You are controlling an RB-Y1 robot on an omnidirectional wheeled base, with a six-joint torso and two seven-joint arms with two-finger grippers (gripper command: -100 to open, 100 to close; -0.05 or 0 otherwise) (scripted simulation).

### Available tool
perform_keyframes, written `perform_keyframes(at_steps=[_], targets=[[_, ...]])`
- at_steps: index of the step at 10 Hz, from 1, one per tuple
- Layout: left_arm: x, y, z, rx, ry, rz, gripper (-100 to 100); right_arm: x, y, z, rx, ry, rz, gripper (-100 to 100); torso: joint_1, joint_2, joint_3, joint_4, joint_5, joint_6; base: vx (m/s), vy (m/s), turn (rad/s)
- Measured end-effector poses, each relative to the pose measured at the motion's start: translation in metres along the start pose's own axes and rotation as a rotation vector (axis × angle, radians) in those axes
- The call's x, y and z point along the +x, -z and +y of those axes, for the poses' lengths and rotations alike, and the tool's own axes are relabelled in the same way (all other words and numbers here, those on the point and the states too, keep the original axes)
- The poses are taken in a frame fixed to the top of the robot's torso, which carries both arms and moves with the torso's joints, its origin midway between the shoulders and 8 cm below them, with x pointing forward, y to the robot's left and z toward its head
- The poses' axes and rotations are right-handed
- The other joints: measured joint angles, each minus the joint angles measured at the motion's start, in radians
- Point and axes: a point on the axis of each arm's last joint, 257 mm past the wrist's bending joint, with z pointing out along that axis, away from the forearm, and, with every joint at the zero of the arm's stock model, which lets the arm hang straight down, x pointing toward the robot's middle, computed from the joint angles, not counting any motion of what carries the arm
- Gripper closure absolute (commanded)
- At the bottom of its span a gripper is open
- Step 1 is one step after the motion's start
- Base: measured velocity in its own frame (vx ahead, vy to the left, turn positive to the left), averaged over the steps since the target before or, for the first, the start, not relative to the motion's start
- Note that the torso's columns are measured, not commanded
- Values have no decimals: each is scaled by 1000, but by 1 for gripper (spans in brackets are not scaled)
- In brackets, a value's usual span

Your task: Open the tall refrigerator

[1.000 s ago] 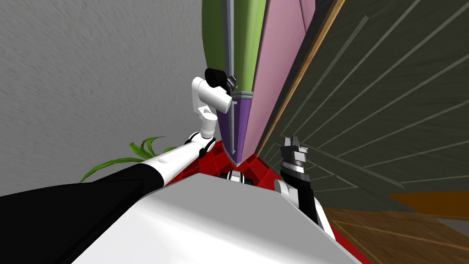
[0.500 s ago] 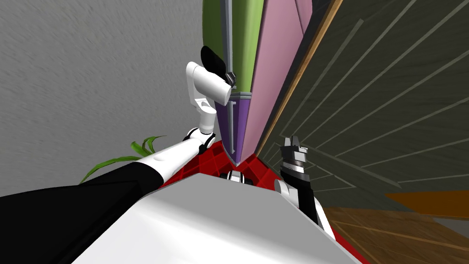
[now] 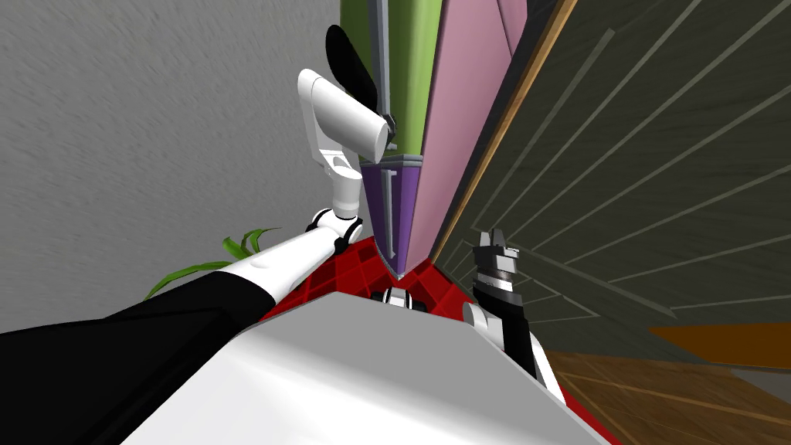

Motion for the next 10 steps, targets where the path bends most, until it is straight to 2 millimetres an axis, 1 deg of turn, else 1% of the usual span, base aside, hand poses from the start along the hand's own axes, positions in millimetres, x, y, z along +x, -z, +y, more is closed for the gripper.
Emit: perform_keyframes(at_steps=[5, 7, 8, 9, 10], targets=[[-13, 0, 2, -65, -43, 38, -100, 0, 0, 0, 0, 0, 0, 0, -1, 1, 1, 1, 0, 0, -8, -27, 13], [-21, 2, 0, -86, -59, 54, -100, 0, 0, 0, 0, 0, 0, 0, 0, 0, 0, 0, 0, 0, -5, -19, 8], [-21, 2, 0, -89, -61, 56, -100, 0, 0, 0, 0, 0, 0, 0, 1, -1, -1, -1, 0, 0, 0, 0, 0], [-21, 2, 0, -88, -61, 56, 100, 0, 0, 0, 0, 0, 0, 0, 1, -2, -1, -1, 1, 0, -6, -1, 19], [-20, 1, 2, -93, -61, 58, 100, 0, 0, 0, 0, 0, 0, 0, 0, -2, -2, -1, -1, 2, -41, 174, -29]])
